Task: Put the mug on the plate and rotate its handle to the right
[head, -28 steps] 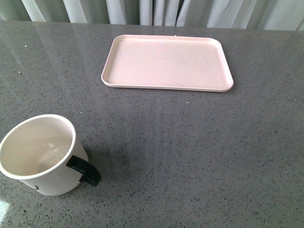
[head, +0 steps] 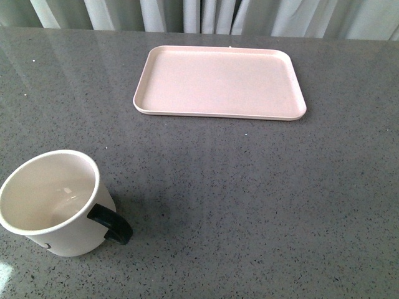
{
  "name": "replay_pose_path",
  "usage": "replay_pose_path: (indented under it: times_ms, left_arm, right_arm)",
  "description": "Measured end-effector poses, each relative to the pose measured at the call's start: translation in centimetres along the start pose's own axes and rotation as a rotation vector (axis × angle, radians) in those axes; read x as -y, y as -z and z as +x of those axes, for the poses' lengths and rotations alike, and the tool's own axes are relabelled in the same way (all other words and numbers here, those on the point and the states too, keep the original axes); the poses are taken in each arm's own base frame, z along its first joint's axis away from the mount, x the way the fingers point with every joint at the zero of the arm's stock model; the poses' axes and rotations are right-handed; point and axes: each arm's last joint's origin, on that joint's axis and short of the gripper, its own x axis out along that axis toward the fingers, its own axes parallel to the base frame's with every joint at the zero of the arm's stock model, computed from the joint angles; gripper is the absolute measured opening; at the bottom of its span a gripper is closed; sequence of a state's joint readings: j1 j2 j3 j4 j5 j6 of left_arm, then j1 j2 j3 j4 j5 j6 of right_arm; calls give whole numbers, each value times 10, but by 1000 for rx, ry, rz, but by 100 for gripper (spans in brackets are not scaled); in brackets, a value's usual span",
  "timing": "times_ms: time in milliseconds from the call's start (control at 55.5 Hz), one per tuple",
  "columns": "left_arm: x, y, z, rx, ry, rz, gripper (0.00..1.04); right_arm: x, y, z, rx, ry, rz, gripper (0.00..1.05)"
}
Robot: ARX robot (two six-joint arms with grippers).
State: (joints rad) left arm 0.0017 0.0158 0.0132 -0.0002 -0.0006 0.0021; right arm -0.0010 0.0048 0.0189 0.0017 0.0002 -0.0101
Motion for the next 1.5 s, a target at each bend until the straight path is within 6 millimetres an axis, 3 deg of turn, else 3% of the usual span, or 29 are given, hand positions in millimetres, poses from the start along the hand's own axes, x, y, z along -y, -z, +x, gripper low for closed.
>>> replay_pose_path:
  times_ms: [216,288,360,577,685,847,1045,1495]
  left_arm:
    - [0,0,0,0,2,0,96]
    - [1,-2,2,-303,181,-28,96]
    - [5,-10,18,-503,266,-35,96]
    - [19,-27,72,-549,326,-1,96]
    - [27,-23,99,-590,321,26,96]
    - [29,-7,117,-669,313,50,96]
    - [23,10,128,-746,311,91,96]
    - [18,30,134,-816,331,112,96]
  right_arm:
    - [0,0,0,0,0,0,96]
    - [0,0,0,0,0,0,96]
    - [0,0,0,0,-2,0,96]
    - [0,0,0,0,-1,0,96]
    - [0,0,0,0,-1,0,96]
    - [0,0,0,0,-1,0,96]
    - [0,0,0,0,0,0,96]
    - [0,0,0,0,-1,0,96]
